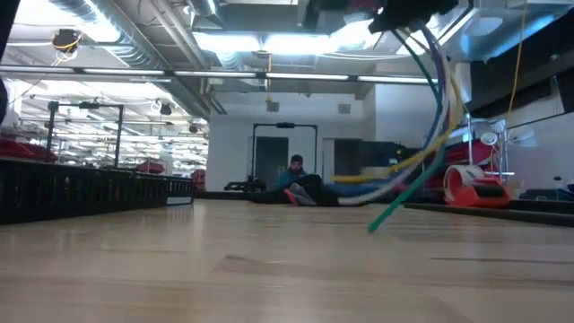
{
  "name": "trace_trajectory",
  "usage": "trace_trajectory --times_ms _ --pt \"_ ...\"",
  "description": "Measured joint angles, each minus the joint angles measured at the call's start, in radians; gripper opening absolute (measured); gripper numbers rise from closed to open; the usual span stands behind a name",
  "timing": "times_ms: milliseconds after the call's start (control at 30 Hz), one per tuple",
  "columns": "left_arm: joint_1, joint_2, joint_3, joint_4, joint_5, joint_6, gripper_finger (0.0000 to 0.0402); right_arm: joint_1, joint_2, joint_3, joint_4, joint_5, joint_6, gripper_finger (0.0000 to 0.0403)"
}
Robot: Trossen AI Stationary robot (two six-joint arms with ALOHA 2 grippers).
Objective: Ziptie cables
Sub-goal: Wrap the cable wires together using the black zip tie
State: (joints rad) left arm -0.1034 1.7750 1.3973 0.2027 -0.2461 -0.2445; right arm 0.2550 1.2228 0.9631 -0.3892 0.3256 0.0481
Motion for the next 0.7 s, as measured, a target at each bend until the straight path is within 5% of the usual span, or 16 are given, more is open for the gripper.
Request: trace_trajectory --times_ms 233,533,700 --pt "-0.007 0.054 -0.024 -0.028 0.017 -0.009 0.0 0.0 0.081 -0.023 -0.088 -0.003 0.04 0.0006" --pt "-0.007 0.061 -0.375 0.415 0.022 -0.203 0.0 -0.019 0.086 -0.18 0.155 -0.047 0.053 0.0006" --pt "0.014 0.061 -0.459 0.459 0.021 -0.246 0.0 -0.036 0.146 -0.285 0.377 -0.102 0.054 0.0006"
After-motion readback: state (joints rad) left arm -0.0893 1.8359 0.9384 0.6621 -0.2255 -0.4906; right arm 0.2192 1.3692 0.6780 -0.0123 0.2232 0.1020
